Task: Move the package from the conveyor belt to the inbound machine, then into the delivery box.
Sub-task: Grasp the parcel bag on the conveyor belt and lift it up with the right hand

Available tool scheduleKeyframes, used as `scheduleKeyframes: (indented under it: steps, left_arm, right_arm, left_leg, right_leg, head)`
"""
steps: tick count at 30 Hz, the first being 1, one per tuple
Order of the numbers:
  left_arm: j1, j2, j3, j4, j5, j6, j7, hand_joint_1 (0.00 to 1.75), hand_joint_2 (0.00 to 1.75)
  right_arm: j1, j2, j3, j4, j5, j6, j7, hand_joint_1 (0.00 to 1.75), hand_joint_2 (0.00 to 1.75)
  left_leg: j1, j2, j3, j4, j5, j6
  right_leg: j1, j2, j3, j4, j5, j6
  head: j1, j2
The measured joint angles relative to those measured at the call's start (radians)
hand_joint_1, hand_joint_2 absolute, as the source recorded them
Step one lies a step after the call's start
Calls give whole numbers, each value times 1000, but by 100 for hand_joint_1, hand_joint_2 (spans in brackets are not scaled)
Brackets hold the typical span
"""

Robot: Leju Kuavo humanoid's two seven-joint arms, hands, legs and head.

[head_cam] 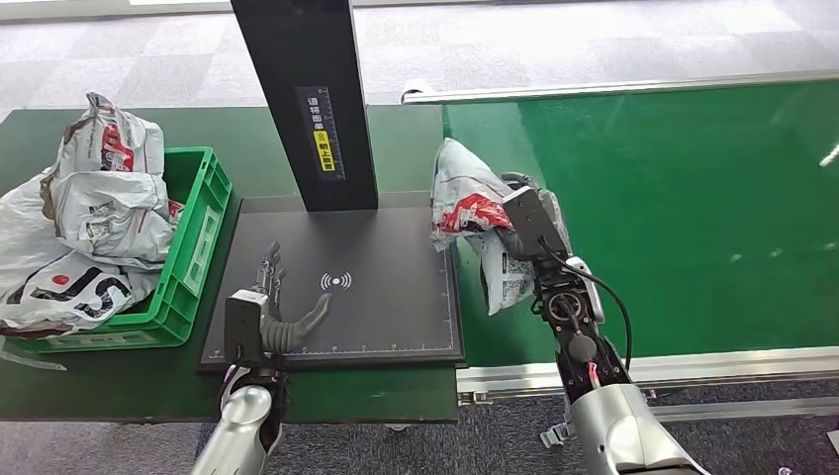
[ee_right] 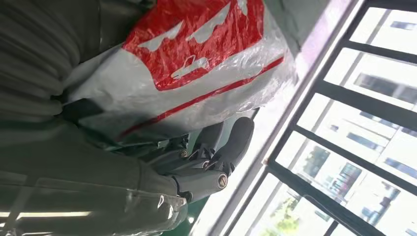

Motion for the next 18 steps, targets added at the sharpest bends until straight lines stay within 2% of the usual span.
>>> scheduleKeyframes:
  steps: [14, 18]
  left_arm:
    - [-6, 3, 0, 4, 12, 6, -16, 0, 175]
    - [-12, 1, 5, 8, 42, 99, -82, 0, 175]
  right_arm:
    - [34, 9, -13, -109, -70, -32, -49, 175, 175]
    - [48, 9, -12, -138, -95, -36, -64, 175, 175]
  left_leg:
    - [0, -1, 0, 0, 0, 0]
    - [0, 0, 0, 0, 0, 0]
  right_leg:
    - [0, 0, 1, 0, 0, 0]
    - [0, 0, 1, 0, 0, 0]
  head:
    - [0, 0]
    - [0, 0]
